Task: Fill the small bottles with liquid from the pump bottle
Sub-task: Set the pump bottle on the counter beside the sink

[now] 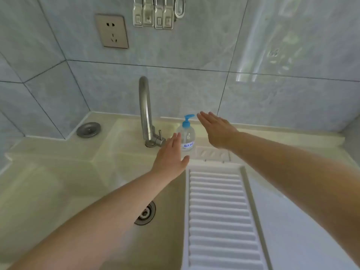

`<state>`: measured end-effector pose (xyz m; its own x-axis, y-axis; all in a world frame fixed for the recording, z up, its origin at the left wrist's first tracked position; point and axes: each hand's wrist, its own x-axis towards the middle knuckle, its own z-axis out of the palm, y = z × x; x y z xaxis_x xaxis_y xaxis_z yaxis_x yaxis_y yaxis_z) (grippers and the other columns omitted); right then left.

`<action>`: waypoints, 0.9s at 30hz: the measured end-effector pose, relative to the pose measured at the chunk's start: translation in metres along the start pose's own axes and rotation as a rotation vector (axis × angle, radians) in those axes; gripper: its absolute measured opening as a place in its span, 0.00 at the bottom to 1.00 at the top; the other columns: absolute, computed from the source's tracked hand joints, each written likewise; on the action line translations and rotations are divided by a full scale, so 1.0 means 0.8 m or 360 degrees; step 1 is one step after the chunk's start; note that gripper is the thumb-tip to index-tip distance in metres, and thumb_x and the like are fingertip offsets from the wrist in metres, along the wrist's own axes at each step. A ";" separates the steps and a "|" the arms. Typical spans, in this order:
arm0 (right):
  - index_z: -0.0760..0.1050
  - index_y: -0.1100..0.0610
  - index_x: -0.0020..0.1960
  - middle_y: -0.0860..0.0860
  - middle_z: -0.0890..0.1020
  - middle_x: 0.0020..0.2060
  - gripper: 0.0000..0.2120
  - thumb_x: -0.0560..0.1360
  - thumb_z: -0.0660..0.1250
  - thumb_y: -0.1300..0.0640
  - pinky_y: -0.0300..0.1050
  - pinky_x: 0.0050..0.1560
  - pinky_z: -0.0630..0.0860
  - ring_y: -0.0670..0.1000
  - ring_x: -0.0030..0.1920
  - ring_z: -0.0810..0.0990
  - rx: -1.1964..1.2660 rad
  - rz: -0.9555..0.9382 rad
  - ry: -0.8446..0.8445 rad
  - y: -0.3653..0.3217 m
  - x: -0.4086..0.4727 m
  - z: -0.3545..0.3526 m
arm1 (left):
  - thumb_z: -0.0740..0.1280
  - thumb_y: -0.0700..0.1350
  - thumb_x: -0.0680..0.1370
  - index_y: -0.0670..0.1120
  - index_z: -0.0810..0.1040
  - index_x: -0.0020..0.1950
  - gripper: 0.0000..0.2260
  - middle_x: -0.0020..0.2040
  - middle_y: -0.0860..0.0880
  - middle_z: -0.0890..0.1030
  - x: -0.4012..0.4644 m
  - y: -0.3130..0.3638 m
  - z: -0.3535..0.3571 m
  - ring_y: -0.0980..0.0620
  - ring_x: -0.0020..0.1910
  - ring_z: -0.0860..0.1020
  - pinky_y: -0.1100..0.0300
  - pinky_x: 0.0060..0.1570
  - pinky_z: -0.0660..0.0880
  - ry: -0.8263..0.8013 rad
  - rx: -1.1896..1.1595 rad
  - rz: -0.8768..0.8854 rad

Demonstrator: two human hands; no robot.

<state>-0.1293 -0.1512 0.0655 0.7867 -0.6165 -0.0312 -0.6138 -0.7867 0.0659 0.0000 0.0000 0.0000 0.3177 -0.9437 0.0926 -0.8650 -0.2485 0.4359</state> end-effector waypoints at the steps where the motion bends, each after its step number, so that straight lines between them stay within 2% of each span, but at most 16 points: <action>1: 0.40 0.54 0.81 0.47 0.44 0.81 0.37 0.78 0.54 0.69 0.51 0.79 0.50 0.52 0.80 0.45 -0.0024 0.0008 -0.0023 -0.006 0.014 -0.002 | 0.62 0.52 0.80 0.46 0.45 0.81 0.36 0.81 0.48 0.50 0.001 -0.007 0.001 0.47 0.79 0.52 0.49 0.76 0.57 0.0005 -0.0005 0.0017; 7: 0.45 0.54 0.81 0.47 0.50 0.80 0.37 0.79 0.58 0.68 0.50 0.77 0.54 0.53 0.80 0.48 -0.0111 -0.0085 -0.0015 -0.027 0.066 -0.005 | 0.62 0.50 0.81 0.45 0.46 0.80 0.34 0.80 0.47 0.53 0.000 -0.032 -0.004 0.49 0.79 0.53 0.54 0.74 0.56 0.0046 -0.0037 0.0025; 11: 0.46 0.54 0.81 0.49 0.54 0.80 0.37 0.79 0.60 0.67 0.55 0.79 0.46 0.52 0.80 0.49 -0.0207 -0.0021 -0.0106 -0.042 0.078 0.003 | 0.63 0.49 0.80 0.46 0.47 0.81 0.34 0.80 0.47 0.55 -0.002 -0.041 -0.004 0.48 0.78 0.54 0.54 0.73 0.57 0.0053 -0.0158 0.0002; 13: 0.49 0.55 0.81 0.51 0.59 0.78 0.36 0.78 0.62 0.65 0.56 0.79 0.44 0.53 0.79 0.54 -0.0259 0.0015 -0.0114 -0.047 0.081 0.004 | 0.63 0.47 0.80 0.47 0.48 0.81 0.34 0.79 0.47 0.56 -0.004 -0.044 -0.004 0.48 0.78 0.55 0.54 0.74 0.57 0.0032 -0.0228 0.0014; 17: 0.63 0.56 0.75 0.53 0.69 0.70 0.29 0.76 0.64 0.65 0.56 0.78 0.48 0.55 0.71 0.67 -0.0337 0.0057 -0.0027 -0.053 0.091 0.002 | 0.63 0.46 0.80 0.49 0.48 0.81 0.34 0.79 0.47 0.56 -0.004 -0.050 -0.004 0.48 0.78 0.55 0.52 0.75 0.57 0.0016 -0.0314 0.0022; 20: 0.68 0.56 0.71 0.53 0.72 0.65 0.25 0.75 0.65 0.66 0.52 0.74 0.58 0.56 0.67 0.70 -0.0313 0.0072 0.0041 -0.057 0.097 0.001 | 0.63 0.46 0.81 0.51 0.48 0.81 0.33 0.80 0.47 0.55 -0.007 -0.052 -0.001 0.50 0.79 0.52 0.52 0.76 0.56 0.0003 -0.0368 0.0032; 22: 0.71 0.57 0.67 0.53 0.74 0.60 0.23 0.74 0.66 0.67 0.48 0.64 0.65 0.56 0.62 0.73 -0.0310 0.0069 0.0107 -0.060 0.098 0.000 | 0.62 0.47 0.81 0.52 0.47 0.81 0.33 0.80 0.48 0.54 -0.012 -0.054 0.001 0.51 0.79 0.50 0.52 0.76 0.55 -0.0019 -0.0349 0.0050; 24: 0.73 0.57 0.63 0.53 0.75 0.54 0.21 0.72 0.67 0.69 0.46 0.58 0.66 0.56 0.57 0.74 -0.0303 0.0084 0.0162 -0.061 0.098 -0.001 | 0.62 0.48 0.81 0.53 0.47 0.80 0.33 0.80 0.49 0.52 -0.015 -0.058 0.003 0.52 0.79 0.50 0.53 0.75 0.56 -0.0044 -0.0302 0.0074; 27: 0.75 0.57 0.58 0.51 0.72 0.44 0.20 0.69 0.69 0.70 0.46 0.56 0.65 0.54 0.47 0.71 -0.0338 0.0114 0.0228 -0.059 0.096 -0.002 | 0.62 0.47 0.81 0.54 0.47 0.80 0.33 0.80 0.50 0.52 -0.016 -0.063 0.003 0.52 0.78 0.52 0.54 0.74 0.58 -0.0054 -0.0297 0.0061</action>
<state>-0.0400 -0.1611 0.0619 0.7524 -0.6474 0.1216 -0.6526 -0.7074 0.2715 0.0384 0.0237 -0.0252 0.2700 -0.9592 0.0837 -0.7881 -0.1702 0.5915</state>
